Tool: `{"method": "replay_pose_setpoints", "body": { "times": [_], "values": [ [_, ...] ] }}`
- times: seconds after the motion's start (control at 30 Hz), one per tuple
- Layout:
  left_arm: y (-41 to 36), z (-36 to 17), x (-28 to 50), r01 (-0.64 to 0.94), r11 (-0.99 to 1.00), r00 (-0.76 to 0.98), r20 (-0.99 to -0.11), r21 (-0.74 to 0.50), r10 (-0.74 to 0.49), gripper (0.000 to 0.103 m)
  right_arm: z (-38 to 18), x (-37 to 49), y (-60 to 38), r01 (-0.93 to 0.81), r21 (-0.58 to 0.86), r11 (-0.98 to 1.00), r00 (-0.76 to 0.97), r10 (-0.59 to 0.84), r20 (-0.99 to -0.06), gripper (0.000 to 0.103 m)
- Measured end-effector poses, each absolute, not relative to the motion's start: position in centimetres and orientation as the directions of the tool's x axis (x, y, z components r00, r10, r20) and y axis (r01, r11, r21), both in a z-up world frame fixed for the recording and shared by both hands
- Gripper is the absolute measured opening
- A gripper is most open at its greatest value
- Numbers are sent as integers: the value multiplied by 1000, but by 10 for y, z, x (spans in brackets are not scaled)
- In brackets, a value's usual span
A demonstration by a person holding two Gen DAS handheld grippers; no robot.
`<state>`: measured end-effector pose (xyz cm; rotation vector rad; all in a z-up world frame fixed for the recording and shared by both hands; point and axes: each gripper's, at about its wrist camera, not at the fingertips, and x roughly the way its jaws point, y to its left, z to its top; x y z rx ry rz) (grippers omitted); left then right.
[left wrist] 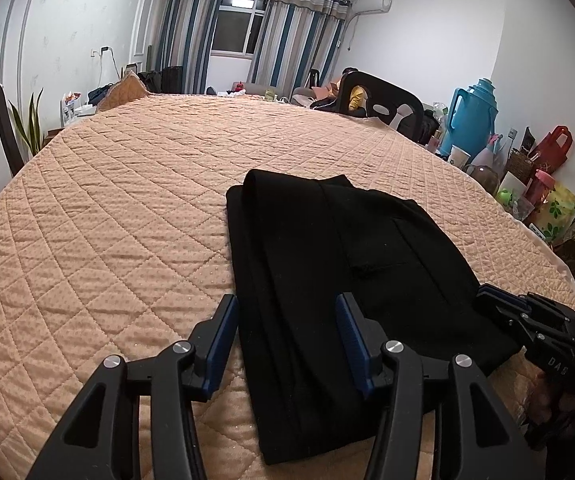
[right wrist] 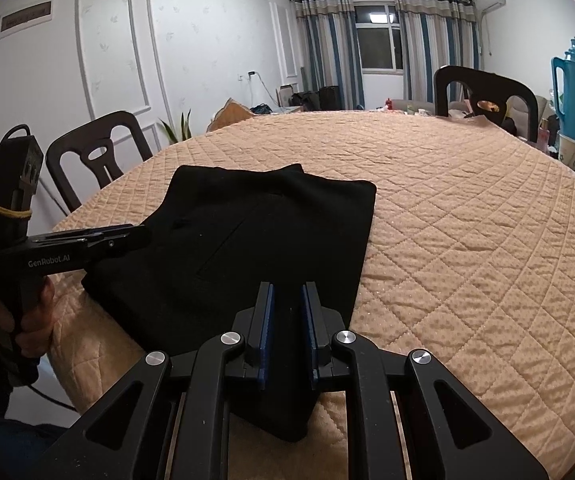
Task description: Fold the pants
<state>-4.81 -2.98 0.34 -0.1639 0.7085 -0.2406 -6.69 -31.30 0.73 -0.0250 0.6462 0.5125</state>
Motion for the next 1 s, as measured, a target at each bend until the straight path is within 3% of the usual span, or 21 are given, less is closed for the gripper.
{"method": "replay_pose_setpoints", "body": {
  "times": [0.17,0.23,0.3,0.47,0.77,0.83,0.93,1.0],
  "values": [
    [-30,8,-40,172,961,715,-644,-217,-273,57,14,-55,-326,-452,227,863,632,489,-601,20],
    [-31,10,-34,172,962,710,-649,-214,-271,57,16,-45,-336,-406,269,874,638,481,-601,39],
    [-30,9,-26,170,959,704,-654,-225,-278,61,14,-33,-344,-375,340,863,621,505,-599,48],
    [-26,3,-13,152,943,672,-670,-295,-317,66,-2,-4,-347,-348,491,799,510,601,-615,48],
    [-34,2,1,175,927,639,-678,-332,-363,69,-2,8,-328,-373,511,774,460,633,-623,50],
    [-34,2,6,177,924,632,-680,-340,-372,67,-2,13,-324,-368,507,779,459,627,-630,45],
    [-37,5,2,187,925,639,-674,-330,-369,53,-3,12,-321,-368,496,786,465,618,-634,29],
    [-40,8,-5,192,933,656,-667,-306,-353,43,-3,7,-324,-373,506,778,469,628,-621,25]
  ]
}}
